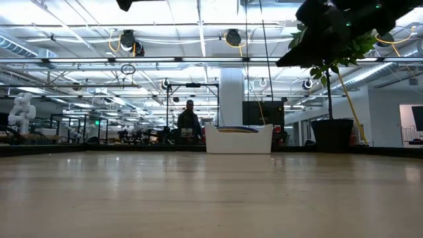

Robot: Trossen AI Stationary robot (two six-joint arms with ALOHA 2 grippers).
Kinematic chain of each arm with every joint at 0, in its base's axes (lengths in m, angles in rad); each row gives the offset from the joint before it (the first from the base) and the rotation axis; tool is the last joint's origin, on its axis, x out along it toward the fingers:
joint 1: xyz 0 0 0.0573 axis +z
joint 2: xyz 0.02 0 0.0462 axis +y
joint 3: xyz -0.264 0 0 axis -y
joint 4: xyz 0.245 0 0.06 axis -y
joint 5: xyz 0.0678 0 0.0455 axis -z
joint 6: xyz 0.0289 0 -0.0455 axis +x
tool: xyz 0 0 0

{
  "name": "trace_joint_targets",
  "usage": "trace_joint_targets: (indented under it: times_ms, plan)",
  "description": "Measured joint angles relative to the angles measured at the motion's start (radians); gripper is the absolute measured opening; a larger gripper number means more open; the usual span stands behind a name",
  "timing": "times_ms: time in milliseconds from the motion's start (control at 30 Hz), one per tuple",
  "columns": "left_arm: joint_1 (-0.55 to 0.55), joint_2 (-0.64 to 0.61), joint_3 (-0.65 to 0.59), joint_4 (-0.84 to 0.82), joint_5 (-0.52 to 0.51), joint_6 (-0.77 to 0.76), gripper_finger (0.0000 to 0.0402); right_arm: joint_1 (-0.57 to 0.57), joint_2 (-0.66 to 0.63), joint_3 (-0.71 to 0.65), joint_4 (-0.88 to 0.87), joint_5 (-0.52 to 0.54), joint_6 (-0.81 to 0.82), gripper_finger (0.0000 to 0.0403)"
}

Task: Nest measuring cups in basket
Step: Return to Home Position

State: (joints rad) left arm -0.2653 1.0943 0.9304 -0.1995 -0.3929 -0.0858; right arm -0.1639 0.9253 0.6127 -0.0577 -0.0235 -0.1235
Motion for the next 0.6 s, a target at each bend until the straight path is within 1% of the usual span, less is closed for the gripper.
trace_joint_targets:
  times_ms: [167, 300, 367, 600]
  plan:
    - [-0.024, 0.000, -0.042, 0.100, 0.009, 0.058, 0.0175, 0.045, -0.107, -0.120, 0.109, -0.005, 0.024, 0.0002]
    - [-0.010, -0.007, -0.091, 0.227, 0.083, 0.129, 0.0175, 0.066, -0.167, -0.214, 0.207, -0.008, 0.019, 0.0001]
    - [0.011, -0.007, -0.117, 0.281, 0.105, 0.140, 0.0175, 0.068, -0.189, -0.256, 0.256, -0.008, 0.009, 0.0001]
    - [0.158, -0.016, -0.215, 0.320, 0.105, 0.133, 0.0175, 0.065, -0.225, -0.375, 0.395, -0.005, -0.024, 0.0001]
